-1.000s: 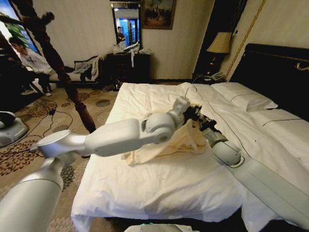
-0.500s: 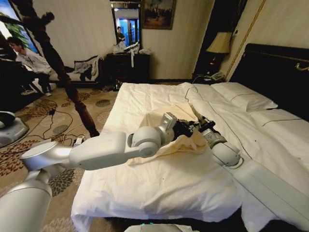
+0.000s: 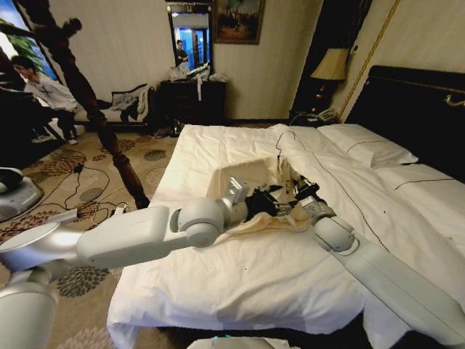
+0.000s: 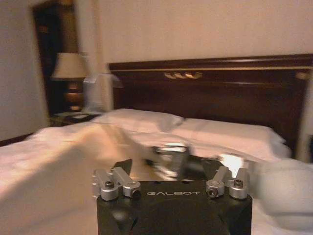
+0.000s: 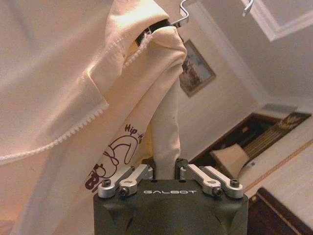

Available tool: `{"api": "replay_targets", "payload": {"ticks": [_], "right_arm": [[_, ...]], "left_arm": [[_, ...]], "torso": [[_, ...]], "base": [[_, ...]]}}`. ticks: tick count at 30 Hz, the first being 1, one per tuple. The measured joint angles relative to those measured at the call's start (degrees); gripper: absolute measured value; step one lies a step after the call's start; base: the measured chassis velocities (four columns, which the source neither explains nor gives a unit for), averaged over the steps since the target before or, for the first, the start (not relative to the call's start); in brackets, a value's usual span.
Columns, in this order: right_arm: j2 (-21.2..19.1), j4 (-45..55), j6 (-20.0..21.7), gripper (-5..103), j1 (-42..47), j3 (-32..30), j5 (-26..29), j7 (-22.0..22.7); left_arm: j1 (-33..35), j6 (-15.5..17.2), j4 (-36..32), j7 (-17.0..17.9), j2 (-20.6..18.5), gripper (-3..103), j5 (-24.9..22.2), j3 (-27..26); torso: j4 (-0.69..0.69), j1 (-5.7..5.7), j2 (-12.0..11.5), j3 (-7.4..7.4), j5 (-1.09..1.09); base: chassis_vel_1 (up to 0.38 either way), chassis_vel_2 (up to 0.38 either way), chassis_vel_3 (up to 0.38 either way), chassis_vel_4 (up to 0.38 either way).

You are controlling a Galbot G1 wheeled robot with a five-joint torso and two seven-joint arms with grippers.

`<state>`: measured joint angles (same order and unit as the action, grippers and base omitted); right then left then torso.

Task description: Pick up the clothes from the bed and hang them on the clothes hanger.

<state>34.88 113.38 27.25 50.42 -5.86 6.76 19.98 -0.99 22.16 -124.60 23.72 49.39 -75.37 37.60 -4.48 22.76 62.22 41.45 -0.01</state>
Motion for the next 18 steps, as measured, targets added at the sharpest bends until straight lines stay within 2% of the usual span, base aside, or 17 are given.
{"api": "replay_targets", "payload": {"ticks": [3, 7, 8, 9, 11, 12, 13, 15, 16, 18], "right_arm": [[0.29, 0.04, -1.79, 17, 0.46, -0.02, -2.36, -0.34], [0.49, -0.44, -3.78, 17, 0.47, 0.12, -4.84, -0.57], [0.51, -0.77, -4.99, 17, 0.44, 0.28, -6.66, -0.84], [0.89, -1.53, -7.93, 17, -0.42, 0.87, -11.77, -2.11], [1.24, -2.04, -9.39, 17, -0.98, 1.57, -14.48, -2.66], [1.24, -2.04, -9.39, 17, -0.98, 1.57, -14.48, -2.66], [1.32, -2.25, -9.99, 17, -1.10, 1.79, -15.67, -2.84], [1.70, -2.77, -11.27, 17, -1.53, 2.28, -18.43, -3.39], [1.70, -2.77, -11.27, 17, -1.53, 2.28, -18.43, -3.39], [2.04, -2.96, -11.84, 17, -1.96, 2.63, -19.59, -3.66]], "left_arm": [[1.07, 0.65, 1.56, -1.91, -4.19, 96, -0.93, -5.09], [0.43, 1.44, 3.46, -4.54, -6.47, 100, -1.03, -6.98], [-0.14, 2.93, 4.25, -5.93, -7.68, 100, -1.69, -7.59], [-0.62, 5.06, 5.11, -10.30, -10.99, 100, -2.18, -7.95], [-0.80, 5.91, 5.18, -14.06, -13.16, 100, -1.89, -7.87], [-0.80, 5.91, 5.18, -14.06, -13.16, 100, -1.89, -7.87], [-1.17, 6.11, 5.34, -16.10, -14.03, 100, -1.80, -7.65], [-2.64, 6.01, 6.27, -22.50, -15.85, 100, -1.77, -6.70], [-2.64, 6.01, 6.27, -22.50, -15.85, 100, -1.77, -6.70], [-4.08, 4.32, 7.78, -27.05, -16.77, 100, -1.29, -5.66]], "torso": [[0.04, 0.01, 0.00, 0.00, -0.01], [0.02, 0.01, 0.00, 0.00, -0.01], [0.00, 0.01, 0.00, 0.00, 0.00], [0.00, 0.01, 0.00, 0.00, 0.00], [0.05, 0.01, -0.01, 0.00, -0.01], [0.05, 0.01, -0.01, 0.00, -0.01], [0.04, 0.01, -0.01, 0.00, -0.02], [0.01, 0.01, -0.01, 0.00, 0.01], [0.01, 0.01, -0.01, 0.00, 0.01], [0.01, 0.01, -0.01, 0.00, 0.02]], "base": [[0.000, 0.000, 0.000, 0.000], [0.000, 0.000, 0.000, 0.000], [0.000, 0.000, 0.000, 0.000], [0.000, 0.000, 0.000, 0.000], [0.000, 0.000, 0.000, 0.000], [0.000, 0.000, 0.000, 0.000], [0.000, 0.000, 0.000, 0.000], [0.000, 0.000, 0.000, 0.000], [0.000, 0.000, 0.000, 0.000], [0.000, 0.000, 0.000, 0.000]]}}
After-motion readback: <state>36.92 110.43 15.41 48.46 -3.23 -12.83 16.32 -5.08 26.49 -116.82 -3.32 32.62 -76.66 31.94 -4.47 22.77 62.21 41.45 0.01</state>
